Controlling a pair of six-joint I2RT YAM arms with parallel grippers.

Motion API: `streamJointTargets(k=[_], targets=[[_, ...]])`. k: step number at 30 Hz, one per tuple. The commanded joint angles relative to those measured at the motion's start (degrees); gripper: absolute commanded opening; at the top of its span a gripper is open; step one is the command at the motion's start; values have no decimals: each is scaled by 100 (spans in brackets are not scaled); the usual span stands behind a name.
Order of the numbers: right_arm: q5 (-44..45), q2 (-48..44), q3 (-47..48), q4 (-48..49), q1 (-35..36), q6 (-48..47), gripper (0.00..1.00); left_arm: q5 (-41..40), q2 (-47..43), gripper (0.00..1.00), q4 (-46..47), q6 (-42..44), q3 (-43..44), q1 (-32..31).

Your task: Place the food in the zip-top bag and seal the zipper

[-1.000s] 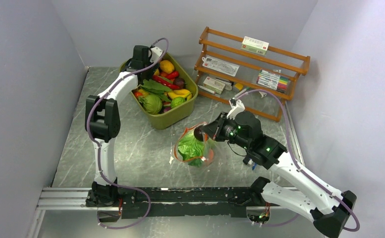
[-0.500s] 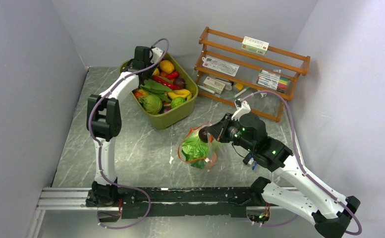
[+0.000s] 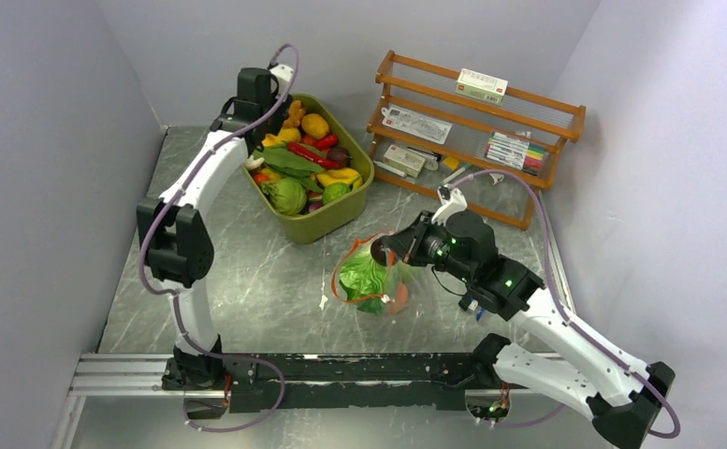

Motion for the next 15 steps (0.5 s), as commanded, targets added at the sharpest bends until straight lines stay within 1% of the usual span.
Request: streamJointTargets(k=[1,4,7,10,12,15], targets=[[-45,90,10,493,-2,176,0,401,-673,44,-521,-624,-102,-27],[-85,168,-17,628,-1,295,0,768,-1103,45,-840,-980,-261,-25],[-234,208,-111,827,1,421,0,1360,-1742,45,-891,-1373,-731,-25],[-419,322,-48,1065,2,368,0,2111,-2539,45,-905,-1878,-1440,-25],[-505,466,82,1049,-1,397,0,2591,-3133,45,-935,-2197,-2005,-25],[-507,546,50,1220,1,579,0,3484,-4101,46,-559,-2688,-2999,-25]])
